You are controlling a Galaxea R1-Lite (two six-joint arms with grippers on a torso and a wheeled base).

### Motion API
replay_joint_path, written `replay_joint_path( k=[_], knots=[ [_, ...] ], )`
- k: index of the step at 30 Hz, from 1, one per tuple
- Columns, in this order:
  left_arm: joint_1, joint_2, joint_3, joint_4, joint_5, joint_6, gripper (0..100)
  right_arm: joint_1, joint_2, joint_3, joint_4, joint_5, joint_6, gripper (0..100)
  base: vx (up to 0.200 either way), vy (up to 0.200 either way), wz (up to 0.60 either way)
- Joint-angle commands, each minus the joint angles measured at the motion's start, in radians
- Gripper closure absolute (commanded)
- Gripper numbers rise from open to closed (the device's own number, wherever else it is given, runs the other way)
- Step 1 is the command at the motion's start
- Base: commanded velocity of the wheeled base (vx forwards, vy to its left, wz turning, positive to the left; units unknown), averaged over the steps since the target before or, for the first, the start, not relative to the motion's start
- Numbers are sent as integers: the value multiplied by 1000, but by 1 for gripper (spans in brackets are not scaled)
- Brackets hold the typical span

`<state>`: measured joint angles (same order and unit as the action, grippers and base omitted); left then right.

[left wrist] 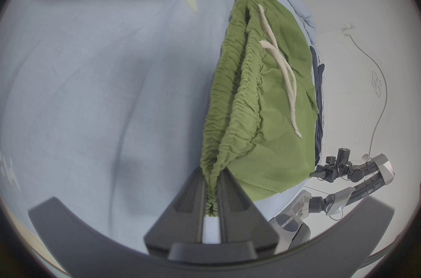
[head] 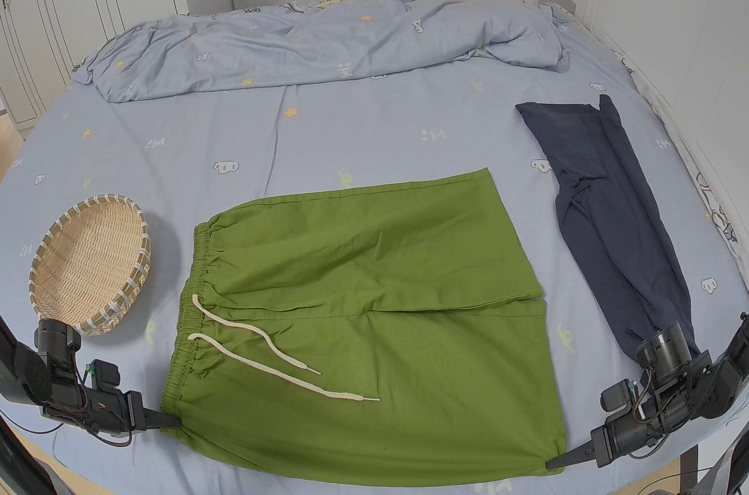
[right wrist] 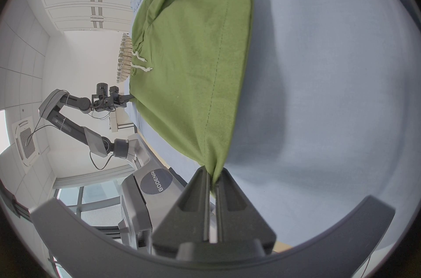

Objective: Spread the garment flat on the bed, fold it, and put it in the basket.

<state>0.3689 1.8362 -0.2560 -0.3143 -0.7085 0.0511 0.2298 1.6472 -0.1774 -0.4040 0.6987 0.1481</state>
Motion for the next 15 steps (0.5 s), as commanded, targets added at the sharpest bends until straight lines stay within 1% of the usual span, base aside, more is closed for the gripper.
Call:
replay_joint_path(
  k=[1, 3, 4, 5, 6, 7, 8, 9, 10, 12, 13, 14, 15],
  knots=[
    [-53, -107, -42, 7, 9, -94, 100, -7, -109, -54, 13, -4, 18, 100, 0, 0, 0],
    [-108, -163, -103, 55, 14, -221, 100, -7, -165, -100, 53, -4, 47, 100, 0, 0, 0],
    [-108, -163, -103, 55, 14, -221, 100, -7, -165, -100, 53, -4, 47, 100, 0, 0, 0],
    [-137, -201, -161, 115, 15, -298, 100, -10, -211, -149, 102, -4, 68, 100, 0, 0, 0],
    [-168, -241, -240, 204, 18, -352, 100, -27, -264, -224, 188, -4, 93, 100, 0, 0, 0],
    [-185, -259, -289, 265, 20, -364, 100, -38, -288, -278, 249, -4, 97, 100, 0, 0, 0],
    [-193, -268, -313, 293, 21, -367, 100, -43, -296, -303, 275, -4, 99, 100, 0, 0, 0],
    [-216, -290, -396, 391, 37, -379, 100, -55, -319, -389, 363, -8, 102, 100, 0, 0, 0],
    [-229, -295, -444, 440, 52, -390, 100, -60, -323, -435, 404, -28, 102, 100, 0, 0, 0],
    [-257, -287, -546, 515, 89, -427, 100, -55, -322, -531, 470, -114, 107, 100, 0, 0, 0],
    [-268, -279, -592, 535, 104, -455, 100, -50, -320, -576, 491, -168, 108, 100, 0, 0, 0],
    [-272, -276, -611, 537, 109, -467, 100, -49, -320, -591, 496, -189, 108, 100, 0, 0, 0],
    [-278, -255, -658, 538, 115, -501, 100, -35, -311, -640, 499, -239, 114, 100, 0, 0, 0]
  ],
)
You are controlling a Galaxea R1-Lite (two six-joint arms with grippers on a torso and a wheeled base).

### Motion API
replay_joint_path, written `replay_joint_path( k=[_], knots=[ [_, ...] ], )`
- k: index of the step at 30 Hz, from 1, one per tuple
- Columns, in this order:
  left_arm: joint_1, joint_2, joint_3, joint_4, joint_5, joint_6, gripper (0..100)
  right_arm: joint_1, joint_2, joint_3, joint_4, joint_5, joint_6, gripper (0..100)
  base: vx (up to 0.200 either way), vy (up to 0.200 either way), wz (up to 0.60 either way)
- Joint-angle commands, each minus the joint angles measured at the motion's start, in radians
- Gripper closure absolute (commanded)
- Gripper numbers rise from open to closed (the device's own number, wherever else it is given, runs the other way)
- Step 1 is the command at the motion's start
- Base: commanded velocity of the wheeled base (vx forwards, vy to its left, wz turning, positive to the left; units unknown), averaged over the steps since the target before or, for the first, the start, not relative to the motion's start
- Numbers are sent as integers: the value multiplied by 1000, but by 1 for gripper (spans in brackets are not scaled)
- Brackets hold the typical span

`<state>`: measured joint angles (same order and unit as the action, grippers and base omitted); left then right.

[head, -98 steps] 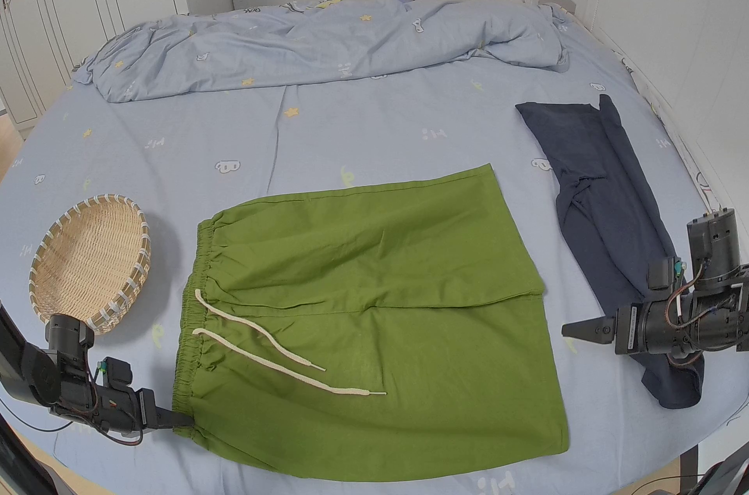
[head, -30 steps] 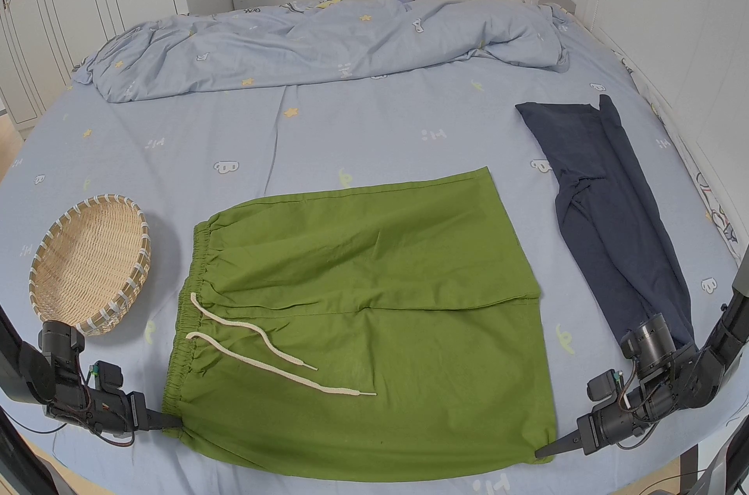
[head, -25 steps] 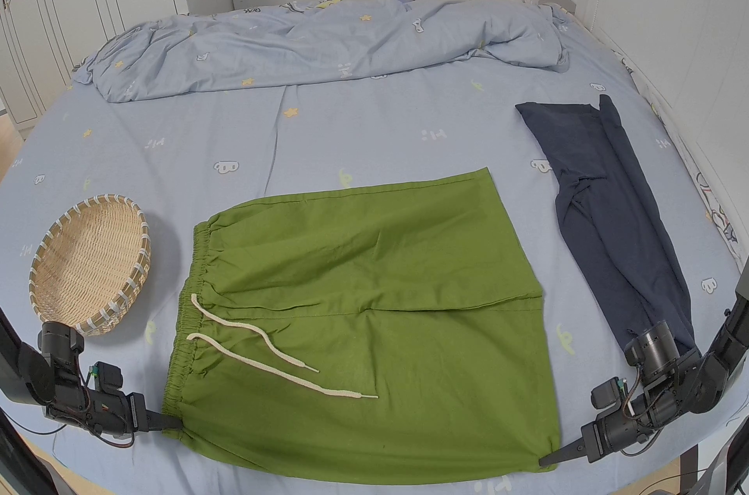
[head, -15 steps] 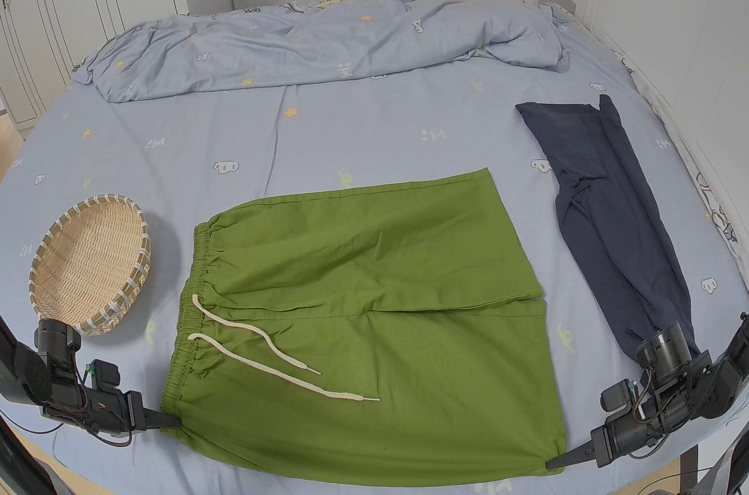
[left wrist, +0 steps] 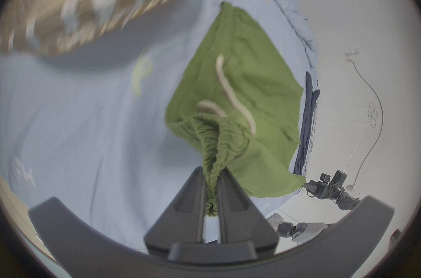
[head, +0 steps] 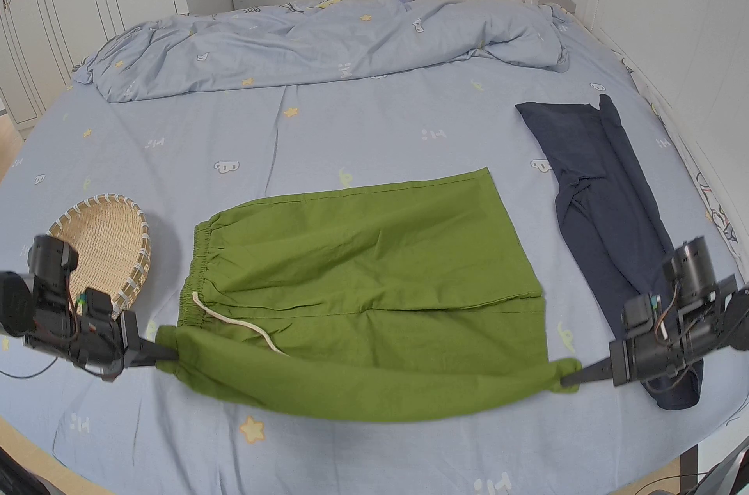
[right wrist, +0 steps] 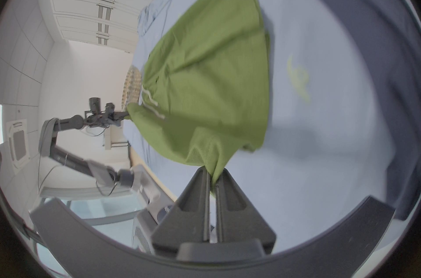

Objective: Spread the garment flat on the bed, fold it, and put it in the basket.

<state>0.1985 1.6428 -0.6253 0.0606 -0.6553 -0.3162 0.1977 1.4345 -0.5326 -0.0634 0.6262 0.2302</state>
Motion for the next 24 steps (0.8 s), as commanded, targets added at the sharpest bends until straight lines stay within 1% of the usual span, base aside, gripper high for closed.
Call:
replay_joint_path(
  k=[1, 2, 5, 6, 7, 9, 10, 11, 14, 15, 18, 20, 21, 24],
  knots=[
    [-108, -61, -289, 163, 62, -133, 100, -3, -98, -285, 159, -166, 32, 100, 0, 0, 0],
    [-110, -29, -353, 166, 62, -162, 100, 14, -74, -346, 159, -189, 40, 100, 0, 0, 0],
    [-110, 34, -425, 169, 62, -179, 100, 17, -25, -438, 159, -209, 52, 100, 0, 0, 0],
    [-110, 34, -425, 169, 62, -179, 100, 17, -25, -438, 159, -209, 52, 100, 0, 0, 0],
    [-110, 77, -461, 169, 62, -181, 100, 17, 12, -495, 155, -224, 54, 100, 0, 0, 0],
    [-110, 118, -498, 169, 62, -181, 100, 17, 52, -554, 154, -240, 52, 100, 0, 0, 0],
    [-110, 118, -498, 169, 62, -181, 100, 17, 52, -554, 154, -240, 52, 100, 0, 0, 0],
    [-105, 147, -533, 169, 62, -181, 100, 19, 92, -606, 154, -243, 52, 100, 0, 0, 0],
    [-99, 184, -585, 171, 62, -181, 100, 19, 146, -670, 154, -243, 49, 100, 0, 0, 0],
    [-96, 204, -628, 177, 60, -185, 100, 19, 172, -704, 154, -244, 49, 100, 0, 0, 0],
    [-94, 229, -685, 185, 62, -193, 100, 17, 201, -739, 151, -246, 51, 100, 0, 0, 0],
    [-91, 233, -697, 189, 60, -193, 100, 17, 205, -745, 149, -246, 51, 100, 0, 0, 0],
    [-77, 252, -749, 212, 60, -193, 100, 16, 230, -767, 126, -247, 46, 100, 0, 0, 0],
    [-59, 275, -810, 254, 60, -190, 100, 17, 251, -796, 85, -249, 44, 100, 0, 0, 0]
  ],
)
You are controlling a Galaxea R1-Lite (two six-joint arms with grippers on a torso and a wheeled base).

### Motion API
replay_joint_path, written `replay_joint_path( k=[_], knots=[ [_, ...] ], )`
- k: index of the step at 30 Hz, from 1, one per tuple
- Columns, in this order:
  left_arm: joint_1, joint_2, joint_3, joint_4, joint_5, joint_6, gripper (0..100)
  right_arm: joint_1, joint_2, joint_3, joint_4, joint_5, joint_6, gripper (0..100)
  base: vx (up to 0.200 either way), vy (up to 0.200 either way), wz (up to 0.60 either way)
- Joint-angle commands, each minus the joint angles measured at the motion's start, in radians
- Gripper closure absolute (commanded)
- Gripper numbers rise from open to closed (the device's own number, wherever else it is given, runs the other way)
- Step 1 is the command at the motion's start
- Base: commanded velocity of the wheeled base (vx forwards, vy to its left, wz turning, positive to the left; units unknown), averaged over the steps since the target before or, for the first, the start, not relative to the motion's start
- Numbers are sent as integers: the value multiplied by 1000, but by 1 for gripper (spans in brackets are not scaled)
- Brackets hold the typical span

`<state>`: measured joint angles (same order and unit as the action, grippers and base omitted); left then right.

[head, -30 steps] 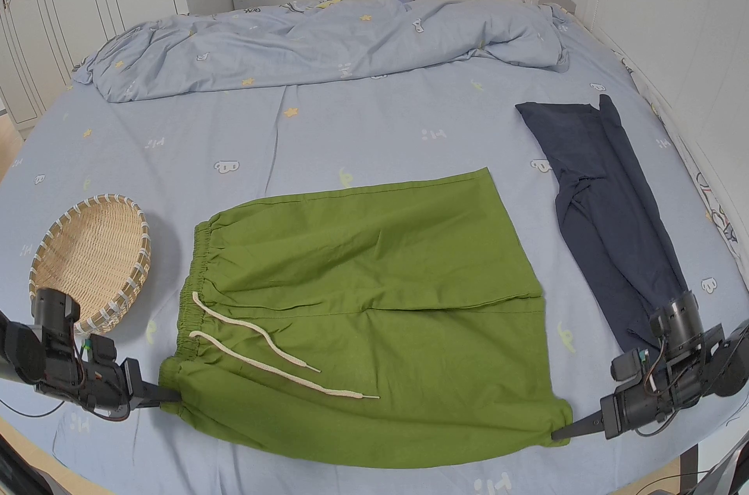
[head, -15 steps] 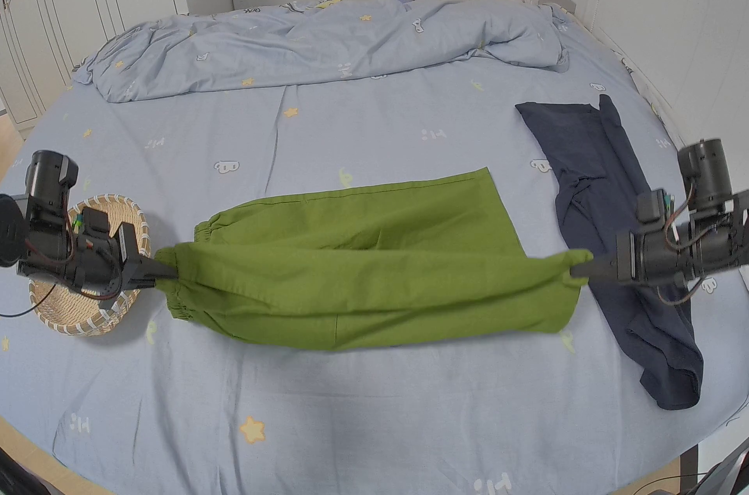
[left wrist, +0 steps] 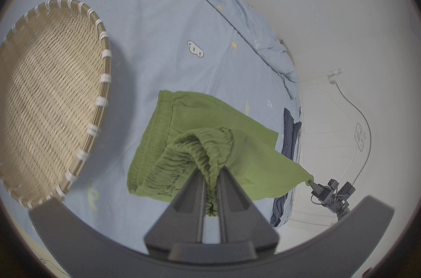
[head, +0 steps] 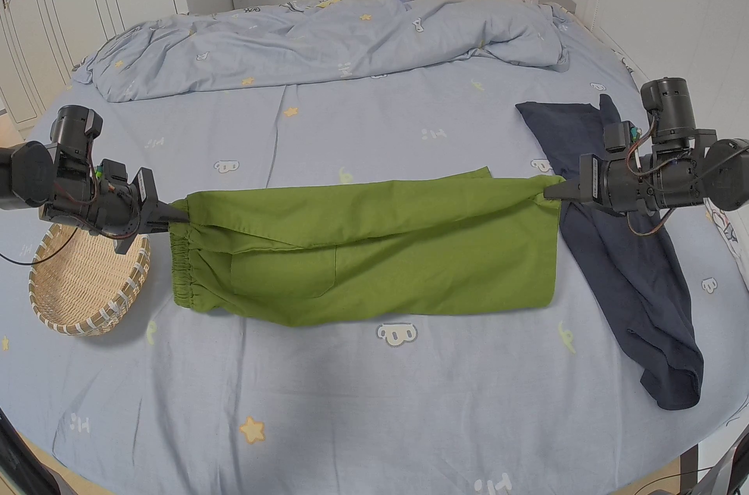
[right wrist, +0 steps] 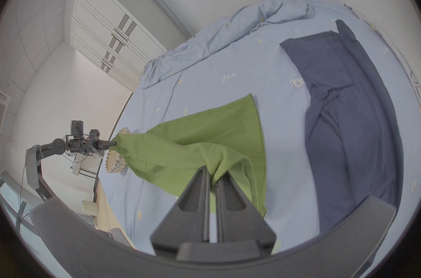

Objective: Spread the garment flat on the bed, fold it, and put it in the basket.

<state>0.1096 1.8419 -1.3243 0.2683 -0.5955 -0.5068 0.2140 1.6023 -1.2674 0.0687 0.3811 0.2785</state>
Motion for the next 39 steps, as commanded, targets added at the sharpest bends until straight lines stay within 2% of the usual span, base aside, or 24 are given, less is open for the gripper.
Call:
replay_joint_path(
  k=[1, 9, 19, 24, 29, 33, 39],
  knots=[
    [35, 80, -124, 57, 0, 2, 100, 2, 90, -72, -55, -4, -5, 100, 0, 0, 0],
    [50, 99, -135, 63, 0, 17, 100, 18, 148, -193, -47, -4, -4, 100, 0, 0, 0],
    [65, 114, -164, 63, -1, 19, 100, 34, 139, -211, -41, -5, 2, 100, 0, 0, 0],
    [67, 142, -179, 63, -1, 21, 100, 105, 47, -207, 22, -4, 4, 100, 0, 0, 0],
    [62, 145, -181, 63, -1, 22, 100, 225, -48, -198, 95, -4, 5, 100, 0, 0, 0],
    [62, 145, -181, 63, -1, 22, 100, 291, -108, -191, 171, -2, 8, 100, 0, 0, 0],
    [59, 143, -178, 63, -1, 22, 100, 329, -160, -158, 223, -2, 36, 100, 0, 0, 0]
  ],
)
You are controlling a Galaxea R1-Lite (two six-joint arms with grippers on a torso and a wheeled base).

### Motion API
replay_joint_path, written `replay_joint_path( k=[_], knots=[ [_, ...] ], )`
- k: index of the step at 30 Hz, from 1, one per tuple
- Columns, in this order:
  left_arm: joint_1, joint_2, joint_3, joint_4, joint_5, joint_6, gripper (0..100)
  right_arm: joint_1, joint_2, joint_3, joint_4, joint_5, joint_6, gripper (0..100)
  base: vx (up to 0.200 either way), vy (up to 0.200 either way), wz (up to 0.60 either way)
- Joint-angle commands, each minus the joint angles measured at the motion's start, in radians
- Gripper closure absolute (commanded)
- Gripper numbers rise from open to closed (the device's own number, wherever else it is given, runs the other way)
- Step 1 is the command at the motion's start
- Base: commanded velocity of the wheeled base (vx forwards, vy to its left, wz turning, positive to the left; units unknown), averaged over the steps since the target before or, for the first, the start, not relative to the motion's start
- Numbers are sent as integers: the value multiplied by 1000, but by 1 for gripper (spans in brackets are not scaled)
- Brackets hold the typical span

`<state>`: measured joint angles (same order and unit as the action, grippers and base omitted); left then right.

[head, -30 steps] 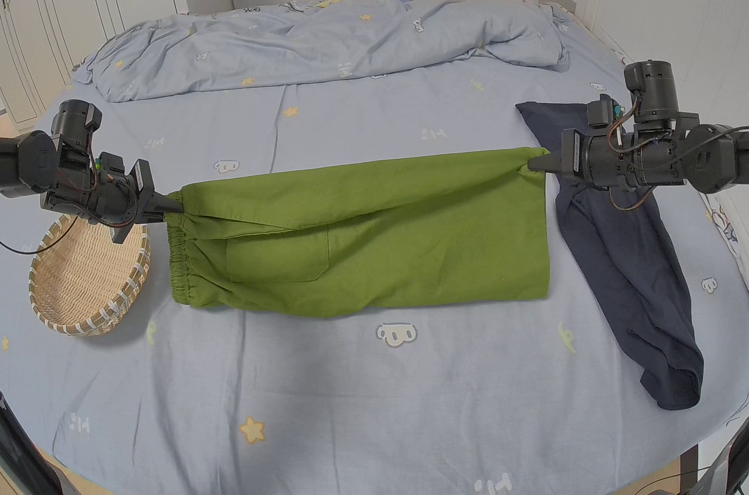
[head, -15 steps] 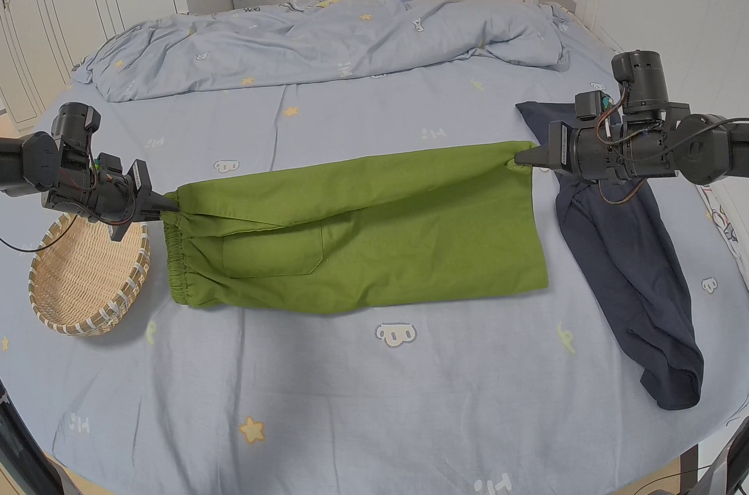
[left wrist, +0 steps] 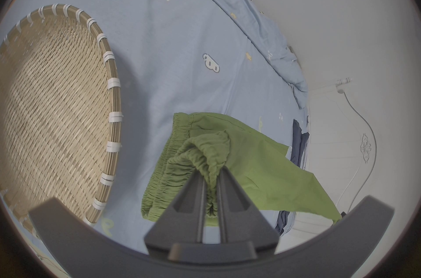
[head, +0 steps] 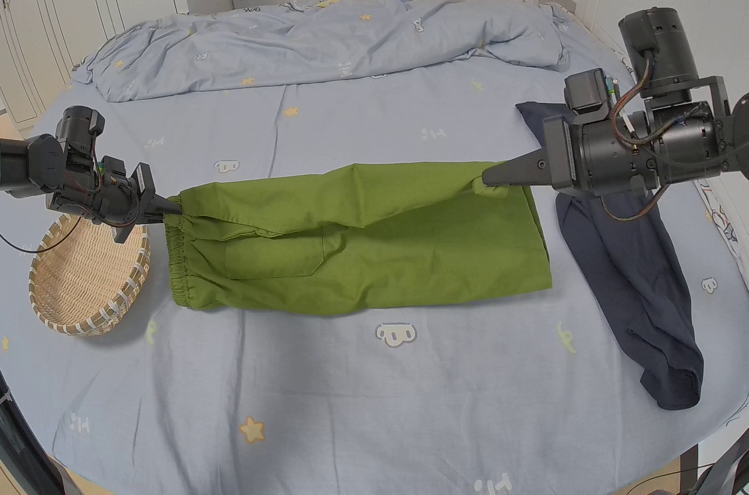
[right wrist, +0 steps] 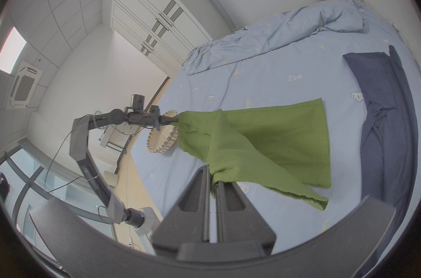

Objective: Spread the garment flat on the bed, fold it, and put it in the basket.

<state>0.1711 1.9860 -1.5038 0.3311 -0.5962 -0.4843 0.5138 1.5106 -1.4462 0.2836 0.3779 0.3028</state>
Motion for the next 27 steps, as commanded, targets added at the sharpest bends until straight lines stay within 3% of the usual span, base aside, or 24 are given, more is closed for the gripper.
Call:
replay_joint_path(
  k=[1, 13, 20, 27],
  knots=[
    [-2, -1, 2, 0, -1, 1, 100, 29, -76, 30, 8, 1, 16, 100, 0, 0, 0],
    [-5, -1, 2, 0, -1, 9, 100, -89, -24, 46, -9, 9, 52, 100, 0, 0, 0],
    [-5, -3, -6, -7, -7, 10, 100, -233, 145, 33, -236, 16, -14, 100, 0, 0, 0],
    [-15, 2, -7, -9, -8, 47, 100, -276, 264, -23, -261, 13, -22, 100, 0, 0, 0]
  ],
)
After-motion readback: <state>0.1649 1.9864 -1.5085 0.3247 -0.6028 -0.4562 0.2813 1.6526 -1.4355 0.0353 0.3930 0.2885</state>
